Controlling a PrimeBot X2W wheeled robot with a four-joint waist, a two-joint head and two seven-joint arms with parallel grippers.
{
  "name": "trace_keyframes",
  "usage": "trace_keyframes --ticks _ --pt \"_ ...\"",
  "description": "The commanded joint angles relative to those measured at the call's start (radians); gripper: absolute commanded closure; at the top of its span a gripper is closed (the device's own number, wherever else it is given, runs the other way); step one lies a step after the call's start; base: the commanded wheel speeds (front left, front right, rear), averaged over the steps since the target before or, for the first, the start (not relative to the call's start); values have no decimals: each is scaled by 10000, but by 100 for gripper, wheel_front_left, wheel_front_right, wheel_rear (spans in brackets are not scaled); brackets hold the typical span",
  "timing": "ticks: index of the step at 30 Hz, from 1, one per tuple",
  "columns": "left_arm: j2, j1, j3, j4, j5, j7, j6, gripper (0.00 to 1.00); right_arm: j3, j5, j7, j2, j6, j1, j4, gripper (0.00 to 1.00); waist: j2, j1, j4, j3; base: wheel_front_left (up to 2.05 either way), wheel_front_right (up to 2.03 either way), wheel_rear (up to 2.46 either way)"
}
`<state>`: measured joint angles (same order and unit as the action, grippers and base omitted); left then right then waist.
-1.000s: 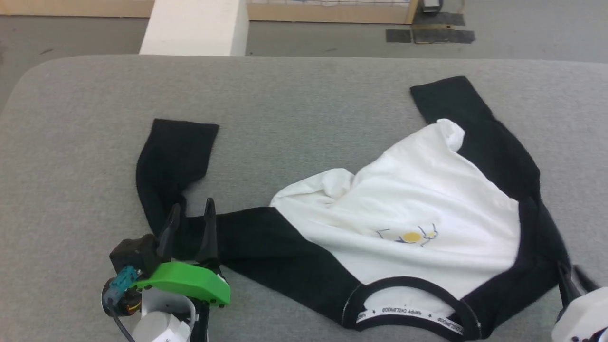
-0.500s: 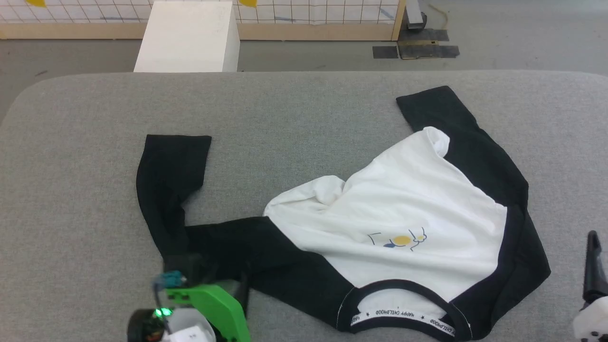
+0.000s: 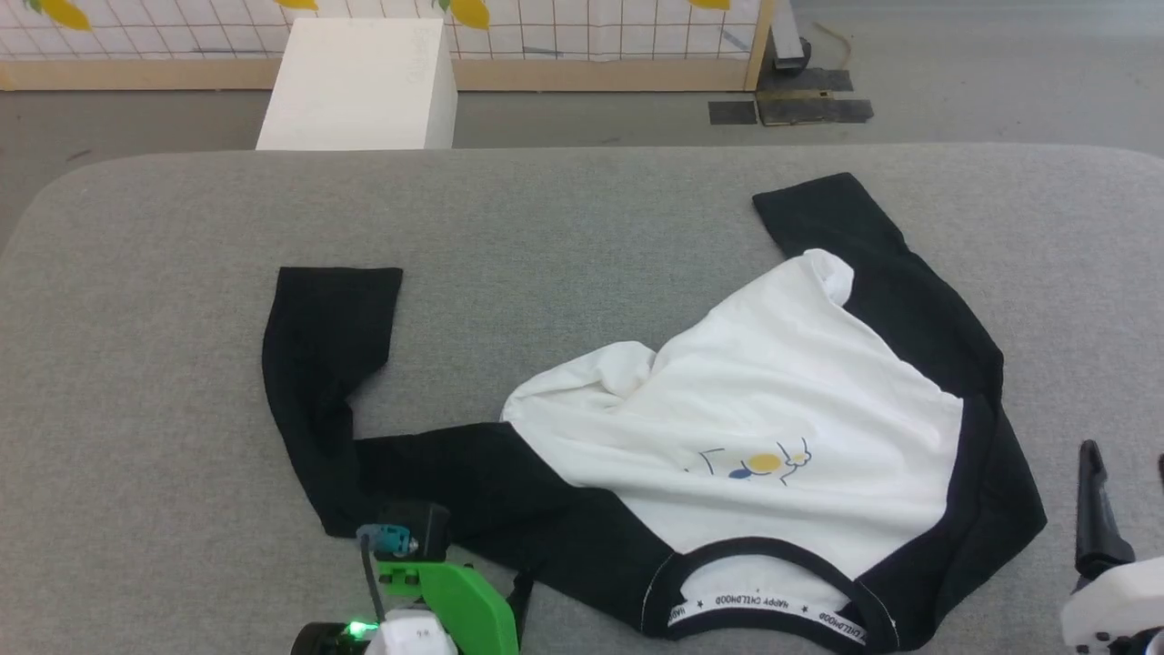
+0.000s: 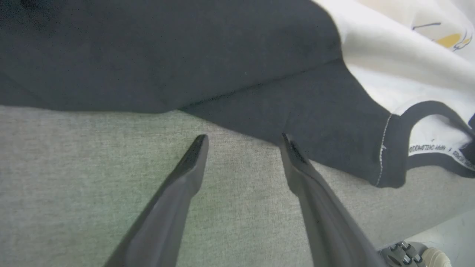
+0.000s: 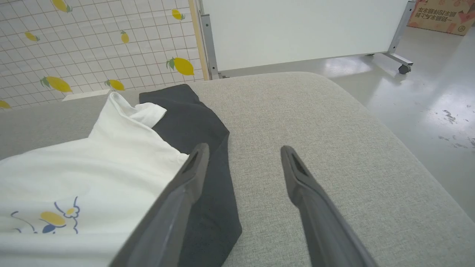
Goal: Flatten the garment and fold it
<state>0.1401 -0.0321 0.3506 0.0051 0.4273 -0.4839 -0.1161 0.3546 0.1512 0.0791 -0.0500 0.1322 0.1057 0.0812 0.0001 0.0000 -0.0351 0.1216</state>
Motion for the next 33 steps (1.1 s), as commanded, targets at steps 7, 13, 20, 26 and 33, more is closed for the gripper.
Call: trace_keyframes --ticks 7,13,20,26,33 --pt "-332 714 -249 988 425 -146 -383 0 -425 248 66 -3 -15 -258 21 0 -1 0 -332 226 0 0 0" --pt "-368 969 -452 1433 630 -81 -467 64 -558 374 92 -3 -15 -314 67 0 -1 0 -427 389 0 0 0" --pt "-14 481 -808 917 820 64 -519 100 -834 673 709 -3 -15 -70 156 0 -1 0 -244 390 0 0 0" --pt "335 -237 -1296 -173 896 205 -858 100 -453 1114 3135 -3 -15 937 626 0 -1 0 79 394 0 0 0" --pt "490 -501 -1700 -711 1026 449 -1019 100 -839 1810 4399 -3 -15 1259 947 0 -1 0 151 569 0 0 0"
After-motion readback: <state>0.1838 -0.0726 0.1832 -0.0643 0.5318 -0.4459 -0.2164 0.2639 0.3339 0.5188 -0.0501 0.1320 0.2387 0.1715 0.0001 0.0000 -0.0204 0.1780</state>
